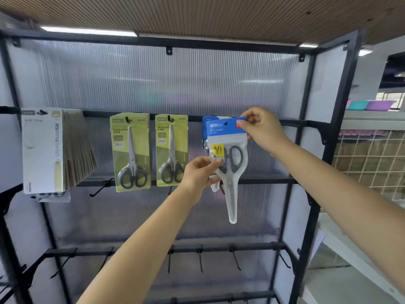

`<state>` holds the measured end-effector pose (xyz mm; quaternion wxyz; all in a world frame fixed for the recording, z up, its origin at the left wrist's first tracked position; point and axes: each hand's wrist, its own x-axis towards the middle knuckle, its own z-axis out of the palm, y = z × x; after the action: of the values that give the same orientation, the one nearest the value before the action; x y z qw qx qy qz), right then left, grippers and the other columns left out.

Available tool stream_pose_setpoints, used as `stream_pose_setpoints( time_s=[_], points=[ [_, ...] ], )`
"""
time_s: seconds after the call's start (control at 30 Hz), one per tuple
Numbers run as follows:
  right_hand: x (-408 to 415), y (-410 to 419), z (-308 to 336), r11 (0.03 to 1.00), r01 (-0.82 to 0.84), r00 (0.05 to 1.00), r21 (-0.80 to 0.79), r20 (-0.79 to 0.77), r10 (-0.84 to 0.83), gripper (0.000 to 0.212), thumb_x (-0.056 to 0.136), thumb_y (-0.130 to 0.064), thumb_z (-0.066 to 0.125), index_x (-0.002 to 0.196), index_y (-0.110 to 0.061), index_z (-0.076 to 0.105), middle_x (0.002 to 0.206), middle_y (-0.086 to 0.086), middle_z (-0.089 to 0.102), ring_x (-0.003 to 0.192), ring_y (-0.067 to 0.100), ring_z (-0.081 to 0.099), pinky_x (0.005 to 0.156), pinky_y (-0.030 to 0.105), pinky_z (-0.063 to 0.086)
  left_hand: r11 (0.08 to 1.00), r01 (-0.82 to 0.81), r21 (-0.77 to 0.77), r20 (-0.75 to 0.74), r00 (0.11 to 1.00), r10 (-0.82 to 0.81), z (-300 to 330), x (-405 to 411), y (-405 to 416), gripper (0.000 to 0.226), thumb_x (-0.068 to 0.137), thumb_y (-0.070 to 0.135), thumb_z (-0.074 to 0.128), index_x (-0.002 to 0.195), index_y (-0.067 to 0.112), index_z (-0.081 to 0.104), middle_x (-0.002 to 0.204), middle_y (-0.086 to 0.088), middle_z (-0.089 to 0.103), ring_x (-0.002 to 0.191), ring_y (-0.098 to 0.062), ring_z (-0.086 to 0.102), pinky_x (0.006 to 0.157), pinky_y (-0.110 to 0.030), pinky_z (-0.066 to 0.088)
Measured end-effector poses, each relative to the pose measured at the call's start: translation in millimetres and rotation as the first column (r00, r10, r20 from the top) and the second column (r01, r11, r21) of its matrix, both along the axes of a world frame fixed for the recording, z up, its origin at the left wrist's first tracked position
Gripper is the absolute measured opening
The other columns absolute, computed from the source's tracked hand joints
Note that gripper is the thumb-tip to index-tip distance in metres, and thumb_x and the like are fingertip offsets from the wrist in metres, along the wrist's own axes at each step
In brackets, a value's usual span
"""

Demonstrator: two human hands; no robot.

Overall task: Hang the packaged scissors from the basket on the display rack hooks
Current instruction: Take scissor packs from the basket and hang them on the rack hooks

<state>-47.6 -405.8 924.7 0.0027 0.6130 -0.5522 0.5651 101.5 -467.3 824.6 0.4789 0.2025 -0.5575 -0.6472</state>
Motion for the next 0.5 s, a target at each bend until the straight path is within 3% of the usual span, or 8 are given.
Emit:
stream_pose_setpoints(
  time_s=[0.13, 0.37, 0.5],
  points=[
    [-3, -7, 1, 1.000, 0.009, 0.999, -0.012, 0.044, -0.008, 0.005, 0.090, -0.011, 0.061, 0.089, -0.011, 0.055, 0.077, -0.002, 0.057, 0.072, 0.006, 0.057, 0.049, 0.012, 0.045, 0.999, -0.029, -0.013, 0.002, 1.000, 0.029, 6, 0, -2, 0.009, 0.085, 0.008, 0.065, 0.082, 0.008, 0.056, 0.086, -0.012, 0.069, 0.075, -0.019, 0.070, 0.072, -0.033, 0.059],
    [-9, -18, -3, 0.999, 0.034, 0.991, 0.005, 0.132, -0.034, 0.006, 0.089, -0.010, 0.061, 0.090, -0.009, 0.055, 0.080, 0.001, 0.059, 0.074, 0.006, 0.058, 0.049, 0.011, 0.047, 0.999, -0.034, -0.023, 0.030, 0.999, 0.035, 9, -2, -10, 0.009, 0.088, 0.011, 0.062, 0.081, 0.008, 0.057, 0.079, -0.006, 0.070, 0.072, -0.017, 0.070, 0.074, -0.035, 0.059],
    [-11, -24, -3, 0.998, 0.058, 0.990, 0.009, 0.127, -0.058, 0.006, 0.089, -0.012, 0.062, 0.089, -0.011, 0.056, 0.079, -0.001, 0.059, 0.076, 0.011, 0.059, 0.051, 0.014, 0.048, 0.999, -0.051, -0.004, 0.038, 0.998, 0.051, 9, -8, -17, 0.011, 0.088, 0.013, 0.062, 0.080, 0.009, 0.056, 0.086, -0.012, 0.069, 0.085, -0.026, 0.069, 0.078, -0.039, 0.058]
  ],
)
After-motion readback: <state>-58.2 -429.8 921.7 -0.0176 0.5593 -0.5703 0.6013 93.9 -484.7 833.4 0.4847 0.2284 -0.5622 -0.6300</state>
